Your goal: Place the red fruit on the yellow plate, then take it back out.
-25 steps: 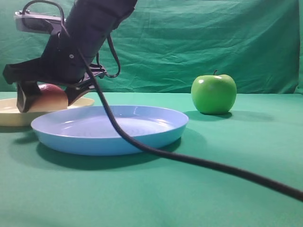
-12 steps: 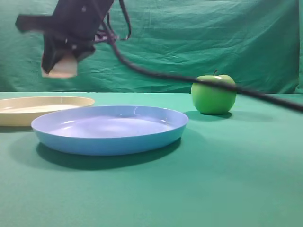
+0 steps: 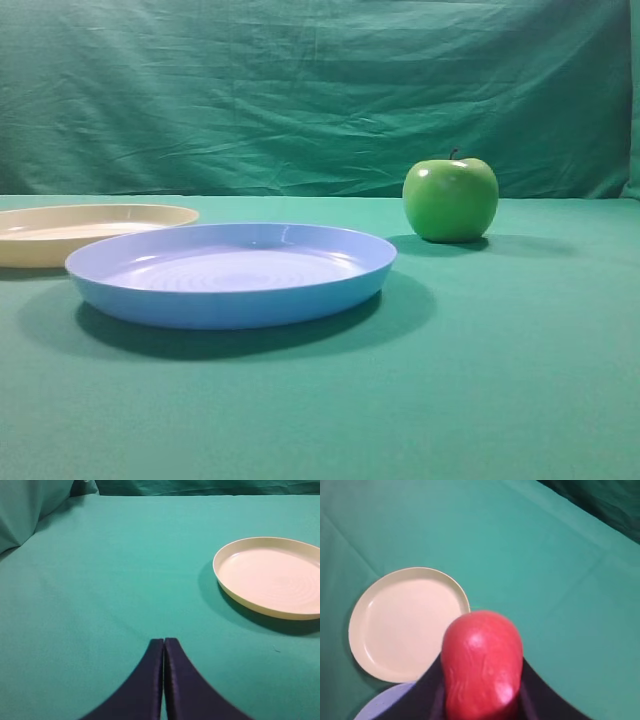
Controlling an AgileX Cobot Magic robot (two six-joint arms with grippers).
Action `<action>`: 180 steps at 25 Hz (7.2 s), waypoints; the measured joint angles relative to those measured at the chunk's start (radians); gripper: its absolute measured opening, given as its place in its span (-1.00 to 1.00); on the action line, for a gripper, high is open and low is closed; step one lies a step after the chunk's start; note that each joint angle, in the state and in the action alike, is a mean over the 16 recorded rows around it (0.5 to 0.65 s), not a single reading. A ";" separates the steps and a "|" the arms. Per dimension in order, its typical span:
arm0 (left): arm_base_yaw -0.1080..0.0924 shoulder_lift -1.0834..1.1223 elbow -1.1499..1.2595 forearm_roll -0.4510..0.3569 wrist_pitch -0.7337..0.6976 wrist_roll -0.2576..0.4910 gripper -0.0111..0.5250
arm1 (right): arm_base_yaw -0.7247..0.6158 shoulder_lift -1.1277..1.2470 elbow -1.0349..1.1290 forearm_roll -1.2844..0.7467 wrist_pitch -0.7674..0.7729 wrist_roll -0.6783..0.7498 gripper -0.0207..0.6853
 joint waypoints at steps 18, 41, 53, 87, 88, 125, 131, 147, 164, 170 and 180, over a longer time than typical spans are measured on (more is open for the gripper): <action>0.000 0.000 0.000 0.000 0.000 0.000 -0.96 | -0.210 -0.329 0.865 -0.009 -0.414 0.042 -0.38; 0.000 0.000 0.000 0.000 0.000 0.000 -0.96 | -0.234 -0.166 0.883 -0.008 -0.588 0.011 0.83; 0.000 0.000 0.000 0.000 0.000 0.000 -0.96 | -0.234 -0.403 0.637 -0.011 -0.232 0.011 0.76; 0.000 0.000 0.000 0.000 0.000 0.000 -0.96 | -0.234 -1.274 0.582 -0.015 0.281 0.128 -0.94; 0.000 0.000 0.000 0.000 0.000 0.000 -0.96 | -0.235 -1.286 0.583 -0.023 0.280 0.137 -0.94; 0.000 0.000 0.000 0.000 0.000 0.000 -0.96 | -0.394 -1.549 1.357 -0.125 -0.379 0.227 -0.94; 0.000 0.000 0.000 0.000 0.000 0.000 -0.96 | -0.395 -1.549 1.418 -0.117 -0.390 0.227 -0.94; 0.000 0.000 0.000 0.000 0.000 0.000 -0.96 | -0.377 -1.549 1.449 -0.094 -0.394 0.231 -0.94; 0.000 0.000 0.000 0.000 0.000 0.000 -0.96 | -0.368 -1.549 1.449 -0.093 -0.393 0.231 -0.94; 0.000 0.000 0.000 0.000 0.000 0.000 -0.96 | -0.368 -1.549 1.449 -0.093 -0.393 0.231 -0.94; 0.000 0.000 0.000 0.000 0.000 0.000 -0.96 | -0.368 -1.549 1.449 -0.093 -0.393 0.231 -0.94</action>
